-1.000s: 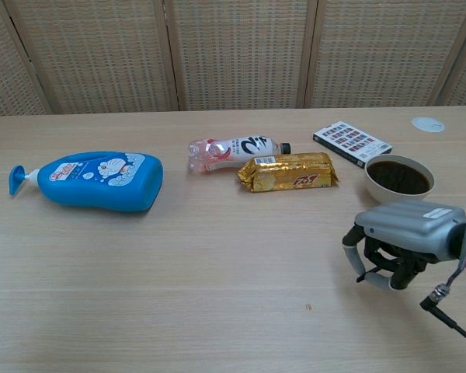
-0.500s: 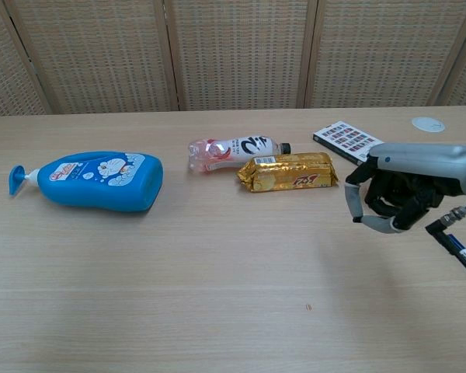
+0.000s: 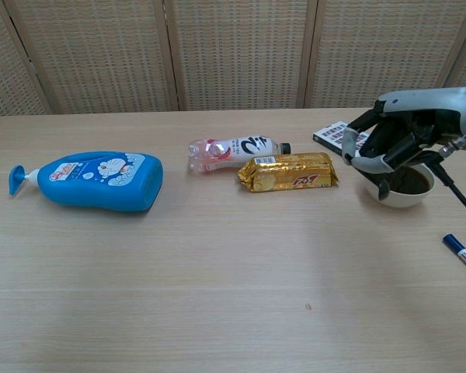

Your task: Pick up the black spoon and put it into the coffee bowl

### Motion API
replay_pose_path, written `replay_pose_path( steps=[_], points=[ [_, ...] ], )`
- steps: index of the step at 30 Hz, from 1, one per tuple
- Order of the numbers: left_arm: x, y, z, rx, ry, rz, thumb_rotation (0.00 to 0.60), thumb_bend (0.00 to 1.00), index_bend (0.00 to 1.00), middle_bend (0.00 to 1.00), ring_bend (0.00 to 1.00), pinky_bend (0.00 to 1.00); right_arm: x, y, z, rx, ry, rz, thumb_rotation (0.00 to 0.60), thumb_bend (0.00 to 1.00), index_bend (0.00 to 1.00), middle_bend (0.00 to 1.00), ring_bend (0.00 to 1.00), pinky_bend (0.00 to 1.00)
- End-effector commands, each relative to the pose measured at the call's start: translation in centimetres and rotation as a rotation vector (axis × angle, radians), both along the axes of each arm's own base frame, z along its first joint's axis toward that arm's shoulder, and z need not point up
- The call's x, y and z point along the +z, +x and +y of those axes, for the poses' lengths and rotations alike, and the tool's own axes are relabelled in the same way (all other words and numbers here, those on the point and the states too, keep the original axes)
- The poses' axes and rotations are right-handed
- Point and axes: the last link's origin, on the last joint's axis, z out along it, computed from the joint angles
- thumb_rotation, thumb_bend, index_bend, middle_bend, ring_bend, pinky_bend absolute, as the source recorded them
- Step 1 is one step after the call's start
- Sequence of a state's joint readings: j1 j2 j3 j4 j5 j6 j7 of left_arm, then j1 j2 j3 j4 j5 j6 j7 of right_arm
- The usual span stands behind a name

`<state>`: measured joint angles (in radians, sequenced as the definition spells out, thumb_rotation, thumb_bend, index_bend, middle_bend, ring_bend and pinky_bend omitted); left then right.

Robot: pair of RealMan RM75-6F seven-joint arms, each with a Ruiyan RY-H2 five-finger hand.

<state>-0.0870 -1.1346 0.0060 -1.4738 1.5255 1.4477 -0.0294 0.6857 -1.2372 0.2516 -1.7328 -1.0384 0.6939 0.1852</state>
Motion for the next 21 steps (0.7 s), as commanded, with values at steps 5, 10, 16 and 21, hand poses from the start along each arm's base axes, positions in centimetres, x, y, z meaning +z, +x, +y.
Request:
replay_pose_path(
  steps=[5, 10, 16, 21],
  points=[
    [0.0, 0.0, 0.0, 0.003, 0.000, 0.003, 0.600, 0.47, 0.00, 0.00, 0.00, 0.00, 0.6, 0.0, -2.6, -0.075, -0.008, -0.078, 0.600, 0.64, 0.71, 0.90, 0.89, 1.00],
    [0.0, 0.0, -0.1, 0.005, -0.001, 0.006, 0.600, 0.47, 0.00, 0.00, 0.00, 0.00, 0.7, -0.3, -4.3, -0.117, -0.026, -0.106, 0.600, 0.64, 0.72, 0.90, 0.89, 1.00],
    [0.0, 0.0, -0.1, 0.009, -0.003, 0.011, 0.600, 0.47, 0.00, 0.00, 0.00, 0.00, 0.3, -1.3, -6.4, -0.161, -0.063, -0.096, 0.600, 0.64, 0.72, 0.90, 0.89, 1.00],
    [-0.1, 0.1, -0.1, 0.013, -0.005, 0.013, 0.600, 0.47, 0.00, 0.00, 0.00, 0.00, -0.5, -2.4, -8.2, -0.204, -0.102, -0.059, 0.600, 0.64, 0.72, 0.90, 0.89, 1.00]
  ],
)
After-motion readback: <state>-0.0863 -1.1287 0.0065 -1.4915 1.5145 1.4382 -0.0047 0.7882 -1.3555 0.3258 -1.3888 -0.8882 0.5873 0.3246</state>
